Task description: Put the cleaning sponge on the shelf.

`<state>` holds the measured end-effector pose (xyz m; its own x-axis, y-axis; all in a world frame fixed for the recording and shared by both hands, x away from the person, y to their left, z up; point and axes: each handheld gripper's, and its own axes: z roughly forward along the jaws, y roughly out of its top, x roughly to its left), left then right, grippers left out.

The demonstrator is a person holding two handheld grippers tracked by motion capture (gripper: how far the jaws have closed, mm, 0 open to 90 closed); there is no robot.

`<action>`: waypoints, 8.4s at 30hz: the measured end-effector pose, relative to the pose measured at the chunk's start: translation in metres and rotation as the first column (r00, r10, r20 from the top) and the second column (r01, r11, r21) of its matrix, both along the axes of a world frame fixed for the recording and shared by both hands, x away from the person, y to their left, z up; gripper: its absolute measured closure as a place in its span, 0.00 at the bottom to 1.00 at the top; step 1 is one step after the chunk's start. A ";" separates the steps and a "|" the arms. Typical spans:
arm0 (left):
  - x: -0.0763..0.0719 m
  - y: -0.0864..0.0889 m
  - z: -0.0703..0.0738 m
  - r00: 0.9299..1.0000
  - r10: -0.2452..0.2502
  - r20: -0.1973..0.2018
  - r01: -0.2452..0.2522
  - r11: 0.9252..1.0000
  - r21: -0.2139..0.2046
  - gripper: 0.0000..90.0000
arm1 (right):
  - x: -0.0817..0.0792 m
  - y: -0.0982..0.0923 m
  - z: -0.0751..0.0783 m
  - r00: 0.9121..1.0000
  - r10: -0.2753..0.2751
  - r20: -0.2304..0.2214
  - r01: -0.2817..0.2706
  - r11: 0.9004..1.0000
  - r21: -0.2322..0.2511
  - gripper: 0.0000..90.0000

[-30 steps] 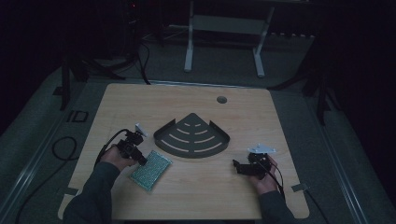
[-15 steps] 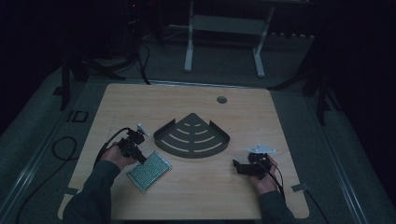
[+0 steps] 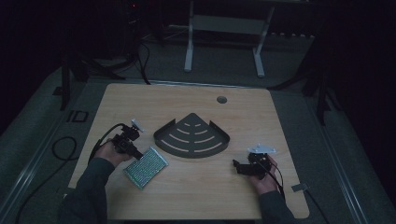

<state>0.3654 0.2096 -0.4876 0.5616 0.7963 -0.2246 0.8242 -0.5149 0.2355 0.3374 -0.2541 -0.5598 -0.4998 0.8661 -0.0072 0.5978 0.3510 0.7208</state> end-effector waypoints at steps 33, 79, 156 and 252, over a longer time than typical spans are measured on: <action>0.002 0.013 0.039 0.997 0.004 0.082 -0.004 1.000 -0.001 1.00 | 0.000 0.000 0.000 1.000 0.000 0.000 0.000 1.000 0.000 0.15; 0.029 -0.002 0.079 0.992 -0.021 0.126 0.024 1.000 -0.020 1.00 | 0.000 0.000 0.000 1.000 -0.001 -0.001 0.001 1.000 0.001 0.15; 0.086 -0.055 0.086 0.989 -0.075 0.130 0.076 0.997 -0.002 1.00 | 0.000 0.000 0.000 1.000 -0.002 0.000 0.002 1.000 0.001 0.15; 0.126 -0.115 0.024 0.982 -0.151 0.111 0.121 0.963 0.241 1.00 | 0.000 0.000 0.000 1.000 0.001 0.000 -0.001 1.000 0.000 0.15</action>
